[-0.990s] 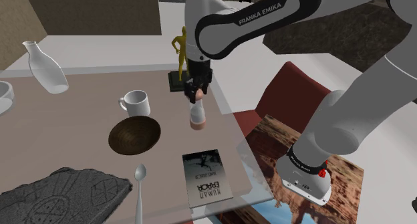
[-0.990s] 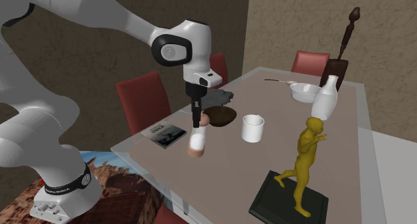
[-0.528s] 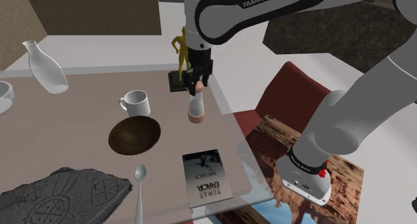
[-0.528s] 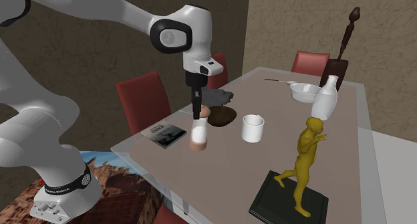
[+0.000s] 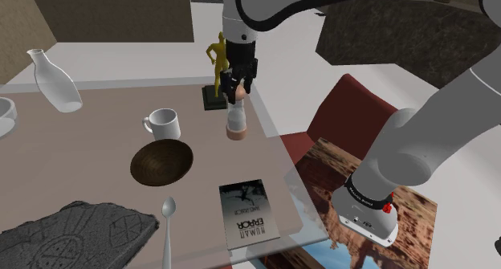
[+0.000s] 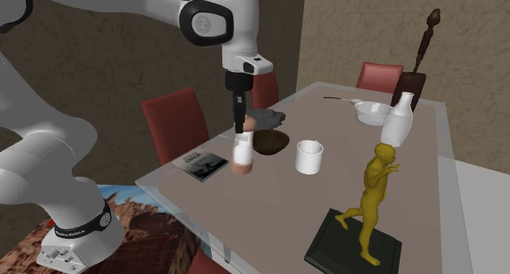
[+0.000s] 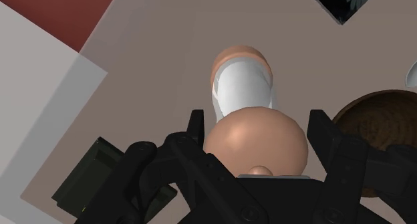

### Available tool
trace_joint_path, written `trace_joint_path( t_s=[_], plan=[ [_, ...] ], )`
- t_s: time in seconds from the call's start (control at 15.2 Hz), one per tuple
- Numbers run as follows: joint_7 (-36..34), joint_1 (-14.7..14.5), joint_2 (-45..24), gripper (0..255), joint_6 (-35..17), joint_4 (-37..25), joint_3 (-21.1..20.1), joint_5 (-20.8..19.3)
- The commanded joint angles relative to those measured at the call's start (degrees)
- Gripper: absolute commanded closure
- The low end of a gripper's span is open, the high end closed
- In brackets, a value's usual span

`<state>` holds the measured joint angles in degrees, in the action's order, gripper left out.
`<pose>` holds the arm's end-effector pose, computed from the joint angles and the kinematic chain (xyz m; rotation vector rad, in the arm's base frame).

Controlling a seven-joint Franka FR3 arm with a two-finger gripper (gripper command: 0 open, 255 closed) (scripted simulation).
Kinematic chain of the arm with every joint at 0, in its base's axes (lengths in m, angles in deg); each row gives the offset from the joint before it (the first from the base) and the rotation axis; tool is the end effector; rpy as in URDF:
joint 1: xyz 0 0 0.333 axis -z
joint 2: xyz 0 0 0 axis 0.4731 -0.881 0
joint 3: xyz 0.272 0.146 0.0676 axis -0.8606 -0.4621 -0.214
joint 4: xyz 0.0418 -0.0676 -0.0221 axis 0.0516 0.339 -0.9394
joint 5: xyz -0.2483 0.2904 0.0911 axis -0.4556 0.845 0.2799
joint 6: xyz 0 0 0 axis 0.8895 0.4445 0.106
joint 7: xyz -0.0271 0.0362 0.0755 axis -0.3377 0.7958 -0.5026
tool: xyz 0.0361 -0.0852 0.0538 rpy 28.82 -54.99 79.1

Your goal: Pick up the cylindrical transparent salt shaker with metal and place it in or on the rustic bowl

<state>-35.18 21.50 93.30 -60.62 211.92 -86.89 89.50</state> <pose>0.4374 0.1686 0.4946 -3.1212 -0.2158 0.0777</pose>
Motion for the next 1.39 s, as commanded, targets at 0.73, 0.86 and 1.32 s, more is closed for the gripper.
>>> trace_joint_path(
  t_s=[0.73,0.86,1.32],
  plan=[
    [-3.99,-0.94,-3.66,255,8.96,-12.74,-2.05,-0.41],
    [-6.62,-1.72,-6.85,255,10.10,-17.10,-3.59,-0.90],
    [-16.07,-5.53,-20.07,255,15.62,-35.50,-8.43,-4.65]
  ],
)
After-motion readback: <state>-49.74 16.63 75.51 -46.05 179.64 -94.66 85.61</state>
